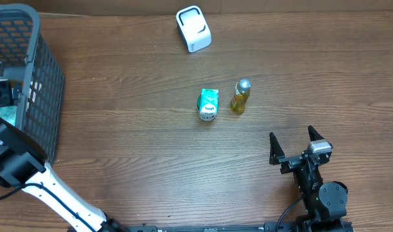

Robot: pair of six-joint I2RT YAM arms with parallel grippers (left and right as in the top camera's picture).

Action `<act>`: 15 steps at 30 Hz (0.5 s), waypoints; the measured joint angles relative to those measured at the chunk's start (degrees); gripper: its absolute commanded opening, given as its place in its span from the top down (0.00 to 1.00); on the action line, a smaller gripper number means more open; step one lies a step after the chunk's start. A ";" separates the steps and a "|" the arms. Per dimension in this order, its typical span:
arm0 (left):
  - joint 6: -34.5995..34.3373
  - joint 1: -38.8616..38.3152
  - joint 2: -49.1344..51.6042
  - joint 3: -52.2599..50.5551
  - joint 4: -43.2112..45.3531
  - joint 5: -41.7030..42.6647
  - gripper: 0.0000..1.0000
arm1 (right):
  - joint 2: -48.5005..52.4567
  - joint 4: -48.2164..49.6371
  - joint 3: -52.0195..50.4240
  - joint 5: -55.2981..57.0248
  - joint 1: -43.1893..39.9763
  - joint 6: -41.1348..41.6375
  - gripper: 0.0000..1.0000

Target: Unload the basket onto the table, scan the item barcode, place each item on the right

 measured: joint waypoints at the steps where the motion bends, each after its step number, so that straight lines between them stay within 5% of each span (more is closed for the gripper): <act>1: 0.15 0.00 0.00 0.00 -0.02 0.17 0.00 | 0.00 -0.02 0.00 -0.02 0.00 -0.02 0.00; 15: 4.11 0.00 -0.11 -9.05 8.13 -1.75 0.00 | 0.00 0.00 0.00 -0.02 0.00 0.00 0.00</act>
